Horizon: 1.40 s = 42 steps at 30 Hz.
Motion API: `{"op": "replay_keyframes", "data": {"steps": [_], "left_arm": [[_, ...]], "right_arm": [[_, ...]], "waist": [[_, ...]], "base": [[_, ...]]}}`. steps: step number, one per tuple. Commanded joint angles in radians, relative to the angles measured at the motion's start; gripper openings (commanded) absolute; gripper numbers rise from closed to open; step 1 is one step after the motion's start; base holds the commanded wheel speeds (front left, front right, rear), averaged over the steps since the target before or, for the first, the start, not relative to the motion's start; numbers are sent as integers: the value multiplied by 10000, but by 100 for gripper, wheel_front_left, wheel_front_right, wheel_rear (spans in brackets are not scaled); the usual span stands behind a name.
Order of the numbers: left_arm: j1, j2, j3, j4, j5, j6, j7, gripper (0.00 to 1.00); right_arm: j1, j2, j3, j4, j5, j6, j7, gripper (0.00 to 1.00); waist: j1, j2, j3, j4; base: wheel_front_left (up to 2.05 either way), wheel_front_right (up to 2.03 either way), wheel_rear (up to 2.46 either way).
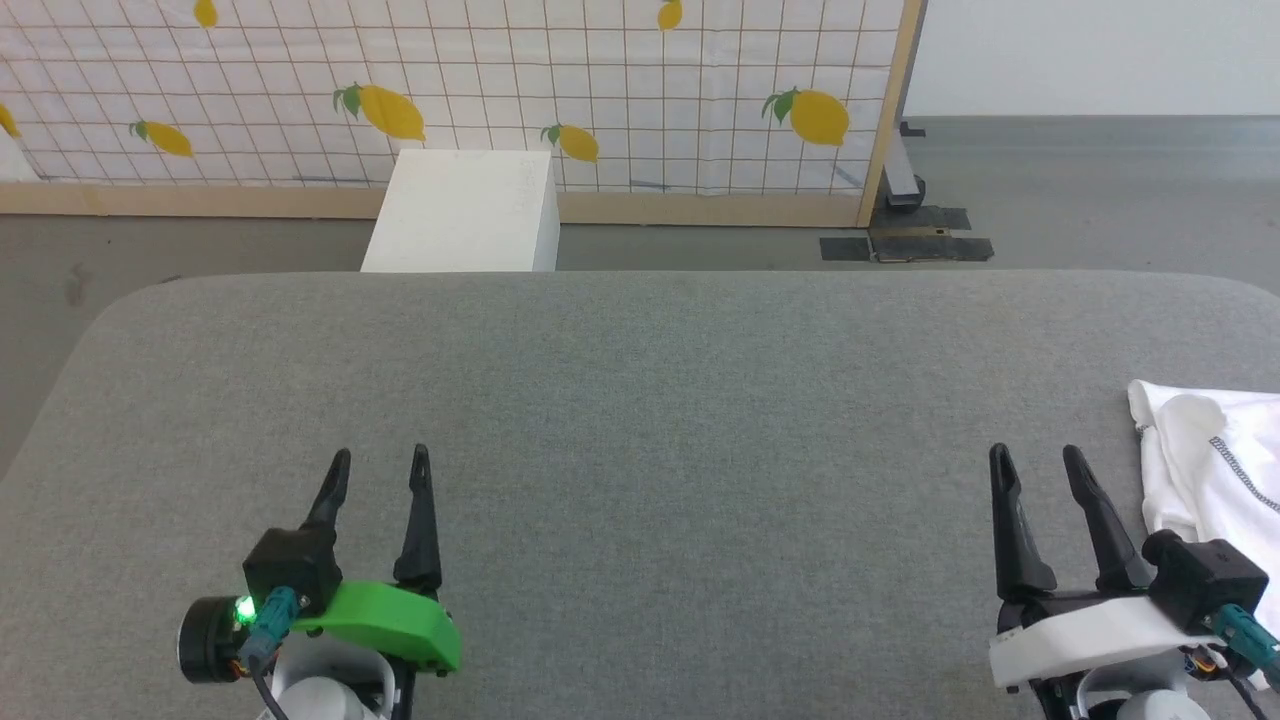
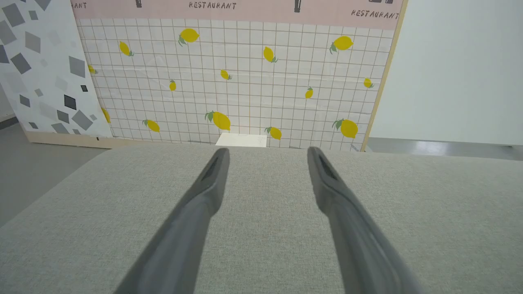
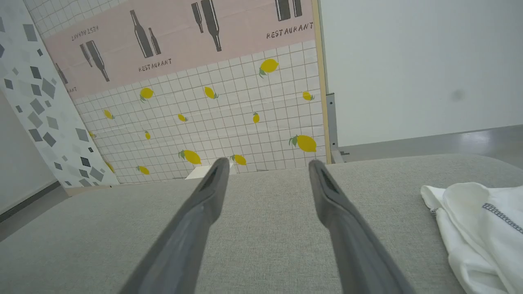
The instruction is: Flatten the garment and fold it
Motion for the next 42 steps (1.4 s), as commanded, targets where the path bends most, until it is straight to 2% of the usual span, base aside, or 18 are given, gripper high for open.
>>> {"op": "replay_keyframes", "data": {"steps": [1, 42], "left_arm": [[7, -12, 0, 44, -31, 0, 12, 0], [215, -98, 146, -529, 405, 38, 736, 0]], "right_arm": [[12, 2, 4, 4, 2, 0, 4, 0], [11, 3, 90, -412, -691, -4, 711, 0]], "waist": [[1, 0, -6, -5], [1, 0, 64, -25]], "base": [[0, 0, 0], [0, 0, 0]]}}
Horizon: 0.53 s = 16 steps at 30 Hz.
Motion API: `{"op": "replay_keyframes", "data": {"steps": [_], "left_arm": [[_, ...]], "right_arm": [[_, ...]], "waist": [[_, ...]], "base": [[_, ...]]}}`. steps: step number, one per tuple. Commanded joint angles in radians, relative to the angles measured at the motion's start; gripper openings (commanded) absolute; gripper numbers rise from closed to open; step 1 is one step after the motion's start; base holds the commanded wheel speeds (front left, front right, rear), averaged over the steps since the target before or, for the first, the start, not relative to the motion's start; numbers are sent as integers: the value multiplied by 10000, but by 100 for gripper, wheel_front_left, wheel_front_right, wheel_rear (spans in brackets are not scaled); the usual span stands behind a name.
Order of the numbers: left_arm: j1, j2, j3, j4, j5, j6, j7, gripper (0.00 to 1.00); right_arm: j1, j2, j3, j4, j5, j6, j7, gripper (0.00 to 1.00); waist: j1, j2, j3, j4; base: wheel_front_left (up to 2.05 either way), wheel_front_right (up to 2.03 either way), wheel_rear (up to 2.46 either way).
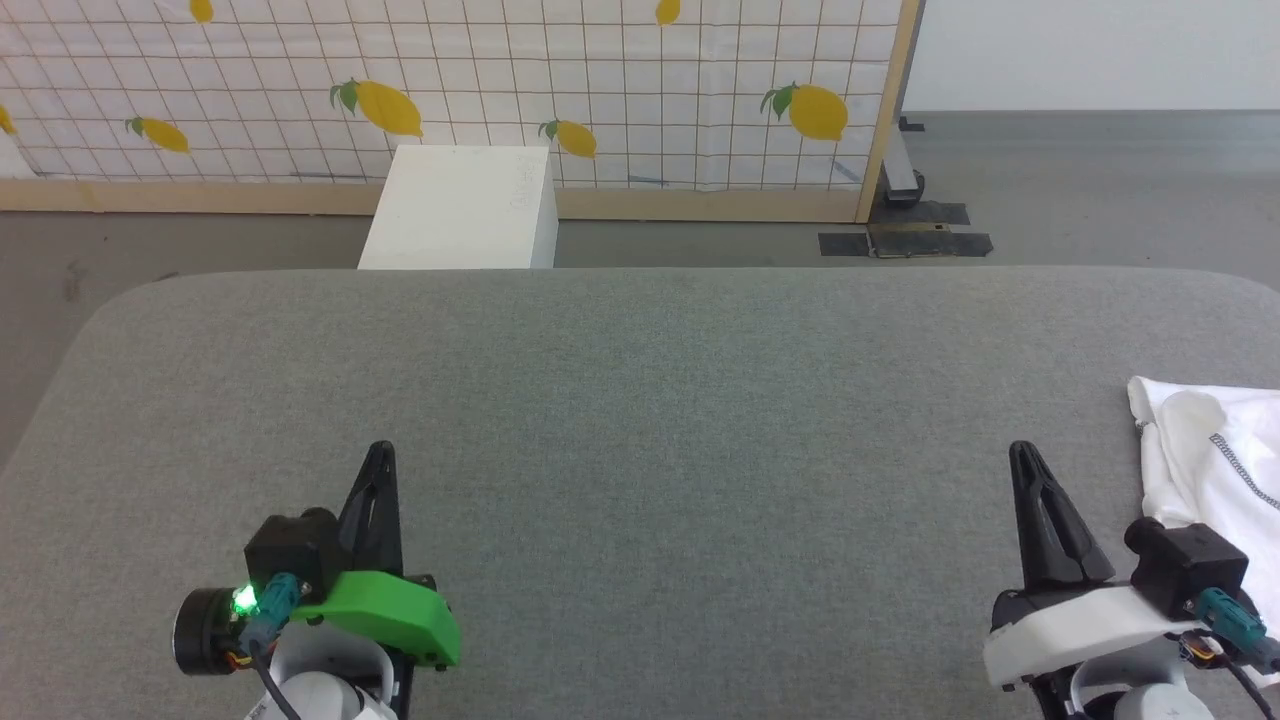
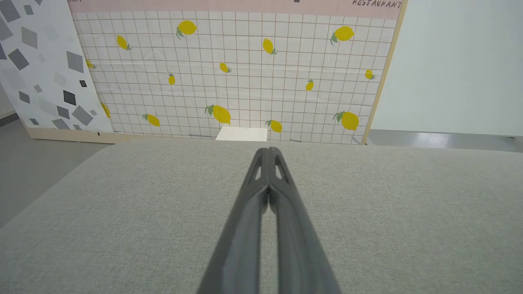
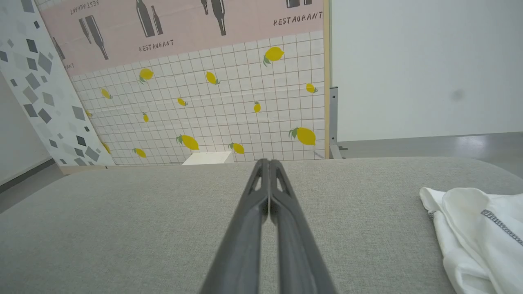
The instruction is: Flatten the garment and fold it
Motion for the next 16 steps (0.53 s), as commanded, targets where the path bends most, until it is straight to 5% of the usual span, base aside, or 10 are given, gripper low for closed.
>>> {"op": "replay_keyframes", "data": {"steps": [1, 16], "left_arm": [[152, -25, 50, -80, 193, 31, 72, 0], [244, -62, 108, -332, 379, 47, 367, 0]], "right_arm": [[0, 3, 29, -82, -106, -4, 86, 0], [0, 4, 70, -261, -404, -6, 390, 0]], "waist": [[0, 0, 3, -1], [0, 0, 34, -10]], "base": [[0, 0, 0], [0, 0, 0]]}}
